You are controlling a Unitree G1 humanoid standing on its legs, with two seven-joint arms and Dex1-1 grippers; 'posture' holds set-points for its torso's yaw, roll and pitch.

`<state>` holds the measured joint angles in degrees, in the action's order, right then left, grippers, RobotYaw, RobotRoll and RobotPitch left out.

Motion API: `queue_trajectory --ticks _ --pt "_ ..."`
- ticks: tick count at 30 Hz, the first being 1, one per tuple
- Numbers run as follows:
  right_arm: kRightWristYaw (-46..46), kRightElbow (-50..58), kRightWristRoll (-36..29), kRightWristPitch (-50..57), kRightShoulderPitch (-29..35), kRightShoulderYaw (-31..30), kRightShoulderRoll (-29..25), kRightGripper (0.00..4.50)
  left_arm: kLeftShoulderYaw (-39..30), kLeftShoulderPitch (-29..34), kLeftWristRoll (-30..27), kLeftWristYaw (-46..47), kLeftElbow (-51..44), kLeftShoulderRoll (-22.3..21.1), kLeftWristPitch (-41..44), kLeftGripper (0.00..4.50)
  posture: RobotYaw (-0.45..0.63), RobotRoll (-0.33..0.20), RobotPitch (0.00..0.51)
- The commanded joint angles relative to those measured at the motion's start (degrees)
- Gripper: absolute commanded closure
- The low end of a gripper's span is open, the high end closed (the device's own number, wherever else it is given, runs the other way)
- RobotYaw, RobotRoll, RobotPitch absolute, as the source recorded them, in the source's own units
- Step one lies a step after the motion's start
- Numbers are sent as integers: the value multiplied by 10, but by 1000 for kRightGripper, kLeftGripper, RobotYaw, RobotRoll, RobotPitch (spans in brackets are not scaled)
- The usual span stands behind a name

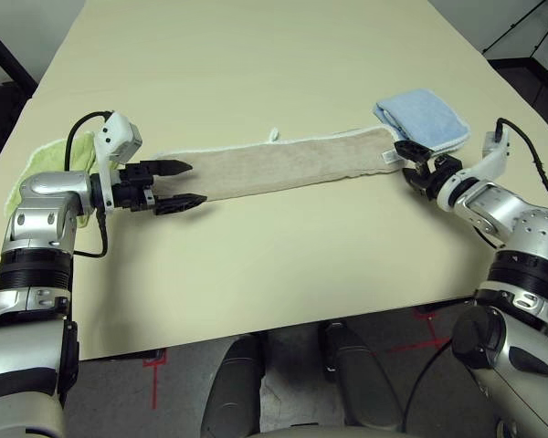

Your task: Fold the towel and set it aside.

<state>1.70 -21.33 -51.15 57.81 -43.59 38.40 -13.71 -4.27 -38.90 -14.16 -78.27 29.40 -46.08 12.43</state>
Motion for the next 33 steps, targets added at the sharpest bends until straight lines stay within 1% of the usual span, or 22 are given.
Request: queue_trajectory --ticks 1,4,7,8,12,13,18,25,29,33 --pt "14 -23 10 -16 -1 -12 -15 6 -7 14 -18 -12 -9 -5 0 47 -17 0 234" --pt "18 -25 7 -16 0 -20 -17 6 -7 15 -24 -13 -10 -6 1 47 -17 0 229" --pt "15 -17 6 -10 6 -26 -15 626 -5 12 -25 -11 -9 -5 0 0 -17 0 228" --pt "14 -15 5 -9 7 -27 -15 913 -5 12 -25 -11 -9 -5 0 0 -17 0 228" --pt "7 -8 3 -8 10 -25 -14 2330 -2 9 -25 -12 -7 -5 -2 0 -20 0 227" --pt "5 -6 2 -9 11 -24 -13 2757 -2 9 -24 -13 -6 -5 -2 0 -20 0 226" --pt "-4 15 -6 -4 28 -20 -11 4471 2 9 -22 -16 -7 -6 0 0 -24 0 226" --pt "0 49 -13 4 48 -22 -27 4471 -1 5 -28 -19 -5 -4 9 0 -27 0 227" --pt "44 75 10 2 60 -64 -64 4471 -7 4 -35 -16 -3 0 12 0 -33 0 225" --pt "87 88 34 -16 54 -107 -97 4471 -12 2 -42 -13 6 5 5 0 -40 0 222"
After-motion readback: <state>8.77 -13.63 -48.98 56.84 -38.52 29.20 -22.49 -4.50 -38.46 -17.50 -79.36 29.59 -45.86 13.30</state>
